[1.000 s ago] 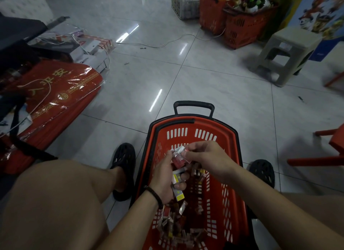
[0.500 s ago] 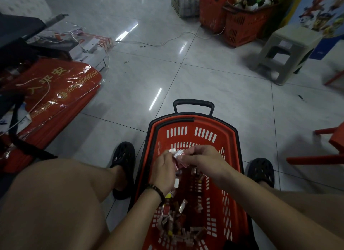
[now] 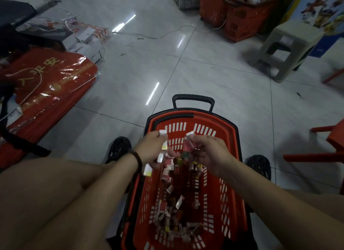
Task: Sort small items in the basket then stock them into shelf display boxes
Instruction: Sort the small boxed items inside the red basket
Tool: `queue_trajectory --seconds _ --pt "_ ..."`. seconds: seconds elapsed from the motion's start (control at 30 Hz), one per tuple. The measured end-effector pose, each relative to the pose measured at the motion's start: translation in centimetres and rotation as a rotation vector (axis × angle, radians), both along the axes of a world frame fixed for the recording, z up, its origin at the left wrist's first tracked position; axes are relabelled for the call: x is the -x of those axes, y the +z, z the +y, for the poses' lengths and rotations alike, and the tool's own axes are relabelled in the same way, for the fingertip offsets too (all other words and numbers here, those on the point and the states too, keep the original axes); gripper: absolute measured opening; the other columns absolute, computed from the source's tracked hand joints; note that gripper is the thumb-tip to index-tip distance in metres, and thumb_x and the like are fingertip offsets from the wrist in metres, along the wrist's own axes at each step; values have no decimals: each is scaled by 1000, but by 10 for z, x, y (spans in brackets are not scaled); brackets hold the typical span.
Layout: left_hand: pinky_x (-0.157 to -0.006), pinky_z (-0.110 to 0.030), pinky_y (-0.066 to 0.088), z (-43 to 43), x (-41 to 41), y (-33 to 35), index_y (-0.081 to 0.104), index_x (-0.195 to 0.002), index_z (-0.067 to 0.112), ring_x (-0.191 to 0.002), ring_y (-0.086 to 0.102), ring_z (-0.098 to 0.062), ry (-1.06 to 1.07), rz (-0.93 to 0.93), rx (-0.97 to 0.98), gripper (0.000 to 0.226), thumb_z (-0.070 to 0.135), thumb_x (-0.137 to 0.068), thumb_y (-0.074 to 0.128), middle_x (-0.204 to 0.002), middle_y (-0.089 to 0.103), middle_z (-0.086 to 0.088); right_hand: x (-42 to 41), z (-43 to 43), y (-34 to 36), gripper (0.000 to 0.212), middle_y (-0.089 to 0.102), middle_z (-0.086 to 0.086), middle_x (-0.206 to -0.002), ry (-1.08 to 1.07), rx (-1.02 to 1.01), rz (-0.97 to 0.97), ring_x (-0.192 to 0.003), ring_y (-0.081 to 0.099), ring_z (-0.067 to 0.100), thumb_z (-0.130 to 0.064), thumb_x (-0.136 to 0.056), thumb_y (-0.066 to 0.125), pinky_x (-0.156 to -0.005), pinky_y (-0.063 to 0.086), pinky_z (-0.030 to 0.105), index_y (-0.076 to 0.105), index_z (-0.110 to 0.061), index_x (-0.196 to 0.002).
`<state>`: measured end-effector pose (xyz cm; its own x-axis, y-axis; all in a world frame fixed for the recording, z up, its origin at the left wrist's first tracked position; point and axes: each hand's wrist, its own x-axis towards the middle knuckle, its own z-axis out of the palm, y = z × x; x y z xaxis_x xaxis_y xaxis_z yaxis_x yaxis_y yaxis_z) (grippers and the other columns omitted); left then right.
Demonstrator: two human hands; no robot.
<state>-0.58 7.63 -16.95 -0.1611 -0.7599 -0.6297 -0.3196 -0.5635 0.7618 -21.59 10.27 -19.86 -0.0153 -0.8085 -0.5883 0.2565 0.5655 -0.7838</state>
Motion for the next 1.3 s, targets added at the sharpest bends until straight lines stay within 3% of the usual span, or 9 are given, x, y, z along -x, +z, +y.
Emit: queue_trajectory --seconds 0.17,0.27,0.33,0.43,0.6,0.77,1.0,1.13,1.3 --pt "-40 -22 34 -48 -37 35 58 -109 9 -53 49 -17 -206 -179 -23 23 28 -111 46 -85 74 -15 -6 -5 -73 40 78 22 -109 -132 -213 8 -89 78 29 -21 -93 79 -69 62 37 69 2 -123" --pt "-42 -25 36 -67 -50 45 63 -111 11 -55 50 -15 -264 -147 -79 23 30 -110 50 -87 68 -14 -32 6 -130 44 79 20 -104 -261 -372 4 -92 80 35 -13 -86 84 -77 66 49 65 -3 -124" --pt "-42 -25 36 -78 -53 41 65 -109 13 -56 49 -12 -214 -71 -122 23 31 -109 52 -87 65 -12 -54 12 -162 39 80 20 -97 -325 -444 -17 -87 79 38 -7 -85 85 -82 65 57 67 2 -119" --pt "-39 -21 36 -90 -49 30 65 -109 14 -55 47 -10 -141 45 -207 23 33 -109 52 -87 62 -10 -82 12 -197 38 80 16 -95 -372 -512 -37 -83 79 34 -10 -83 87 -80 65 48 69 2 -115" --pt "-41 -20 37 -108 -43 21 65 -119 14 -58 49 -9 -211 77 -200 31 39 -109 51 -96 62 -10 -117 4 -225 14 81 14 -94 -361 -526 82 -91 79 34 -16 -91 82 -85 66 52 77 -5 -97" --pt "-44 -22 36 -112 -41 19 65 -117 14 -59 48 -10 -248 28 -171 29 38 -110 50 -94 63 -9 -131 0 -249 23 79 -1 -71 -367 -497 266 -75 79 25 -36 -76 91 -77 67 49 79 -17 -76" --pt "-44 -20 35 -106 -30 21 66 -115 14 -63 47 -13 -213 45 -135 25 32 -110 50 -96 62 -11 -136 -2 -226 23 79 -2 -73 -263 -485 370 -70 78 16 -39 -90 84 -74 67 36 82 -18 -81" --pt "-42 -21 35 -101 -25 24 64 -115 13 -59 48 -12 -61 224 -190 24 32 -110 51 -96 62 -13 -113 0 -201 41 80 11 -91 -182 -507 358 -82 78 29 -48 -104 60 -83 65 49 78 -13 -94" --pt "-42 -20 36 -92 -10 33 60 -113 16 -61 48 -11 55 611 -158 12 25 -108 56 -92 60 -9 -69 -29 -78 33 76 11 -90 -216 -102 211 -75 71 25 -33 -111 50 -68 55 39 73 -13 -99"
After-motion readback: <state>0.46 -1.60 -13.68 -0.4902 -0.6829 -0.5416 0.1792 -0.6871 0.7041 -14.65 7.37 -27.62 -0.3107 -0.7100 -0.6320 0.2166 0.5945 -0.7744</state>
